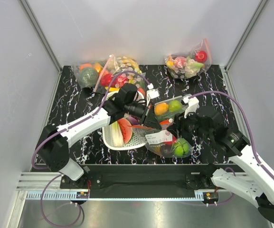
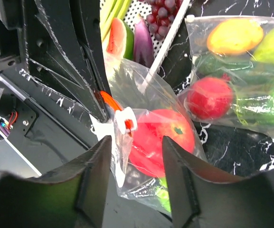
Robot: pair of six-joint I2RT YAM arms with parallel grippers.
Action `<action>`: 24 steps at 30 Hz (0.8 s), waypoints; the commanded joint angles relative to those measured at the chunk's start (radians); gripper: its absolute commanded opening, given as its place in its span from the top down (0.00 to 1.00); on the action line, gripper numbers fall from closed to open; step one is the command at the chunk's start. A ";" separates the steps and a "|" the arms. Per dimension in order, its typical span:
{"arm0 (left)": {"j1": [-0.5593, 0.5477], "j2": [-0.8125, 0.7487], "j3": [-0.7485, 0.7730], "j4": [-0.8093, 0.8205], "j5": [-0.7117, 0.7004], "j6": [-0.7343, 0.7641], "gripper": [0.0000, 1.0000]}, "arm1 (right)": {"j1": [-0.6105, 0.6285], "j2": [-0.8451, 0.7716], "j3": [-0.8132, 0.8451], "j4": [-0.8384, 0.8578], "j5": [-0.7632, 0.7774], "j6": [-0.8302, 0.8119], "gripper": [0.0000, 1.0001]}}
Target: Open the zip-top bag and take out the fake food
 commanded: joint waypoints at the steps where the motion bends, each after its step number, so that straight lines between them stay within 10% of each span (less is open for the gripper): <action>1: 0.009 -0.027 -0.002 0.066 0.042 -0.010 1.00 | -0.002 -0.001 -0.011 0.079 0.023 0.008 0.48; 12: 0.012 -0.024 0.005 0.061 0.054 -0.001 1.00 | -0.008 0.036 -0.028 0.134 -0.012 0.015 0.74; 14: 0.018 -0.027 0.019 0.038 0.051 0.016 0.92 | -0.008 0.039 -0.017 0.119 -0.014 0.009 0.94; 18: 0.029 -0.032 0.060 0.031 0.031 0.021 0.56 | -0.013 0.037 -0.016 0.103 -0.024 0.006 1.00; 24: 0.032 -0.007 0.074 0.196 0.019 -0.083 0.46 | -0.011 0.031 -0.009 0.082 -0.038 0.008 1.00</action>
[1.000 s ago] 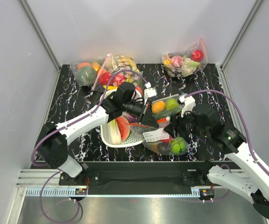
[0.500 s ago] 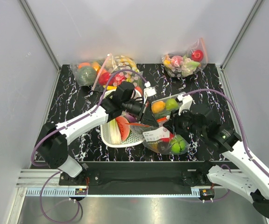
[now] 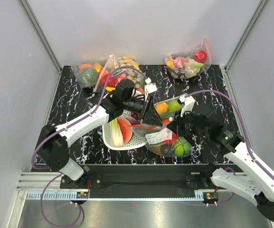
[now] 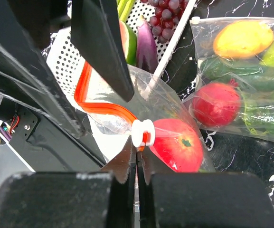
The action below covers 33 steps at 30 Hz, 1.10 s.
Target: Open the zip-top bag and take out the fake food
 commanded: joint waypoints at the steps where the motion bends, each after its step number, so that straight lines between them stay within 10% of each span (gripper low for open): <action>1: 0.003 -0.004 0.051 0.183 0.009 -0.101 0.45 | -0.008 -0.011 0.029 0.001 -0.018 -0.002 1.00; 33: -0.025 0.110 0.076 0.348 0.082 -0.222 0.38 | -0.008 0.001 0.050 0.000 -0.022 -0.001 1.00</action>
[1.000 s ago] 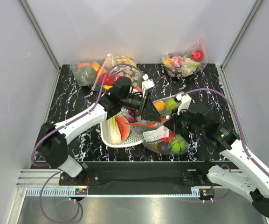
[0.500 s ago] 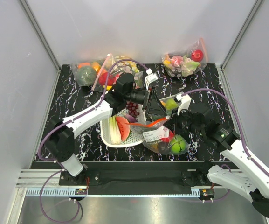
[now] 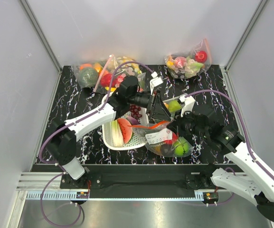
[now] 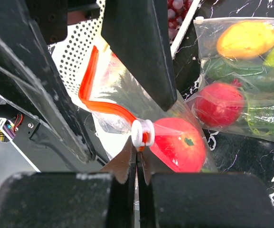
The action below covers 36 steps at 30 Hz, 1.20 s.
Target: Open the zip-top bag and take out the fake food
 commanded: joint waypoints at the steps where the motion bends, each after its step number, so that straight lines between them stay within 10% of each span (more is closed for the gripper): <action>1: -0.009 0.008 0.007 0.028 0.017 0.026 0.38 | -0.006 0.003 0.041 0.010 -0.006 -0.001 1.00; 36: -0.035 0.039 0.008 0.094 0.049 -0.016 1.00 | -0.012 -0.015 0.048 -0.015 0.019 -0.007 1.00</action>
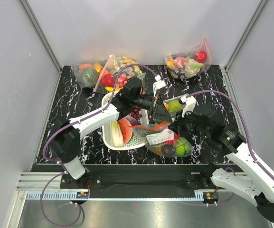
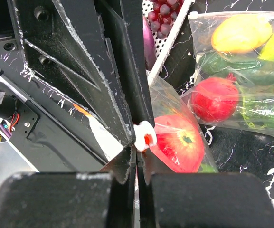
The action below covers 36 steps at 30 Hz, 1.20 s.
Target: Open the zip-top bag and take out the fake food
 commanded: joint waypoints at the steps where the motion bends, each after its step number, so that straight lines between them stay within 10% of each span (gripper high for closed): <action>1: -0.009 -0.005 0.001 0.099 0.026 -0.015 1.00 | -0.003 -0.012 0.045 0.010 0.015 -0.007 1.00; 36: 0.060 -0.081 -0.058 -0.267 -0.034 0.232 1.00 | -0.155 0.008 0.060 0.069 0.044 -0.038 1.00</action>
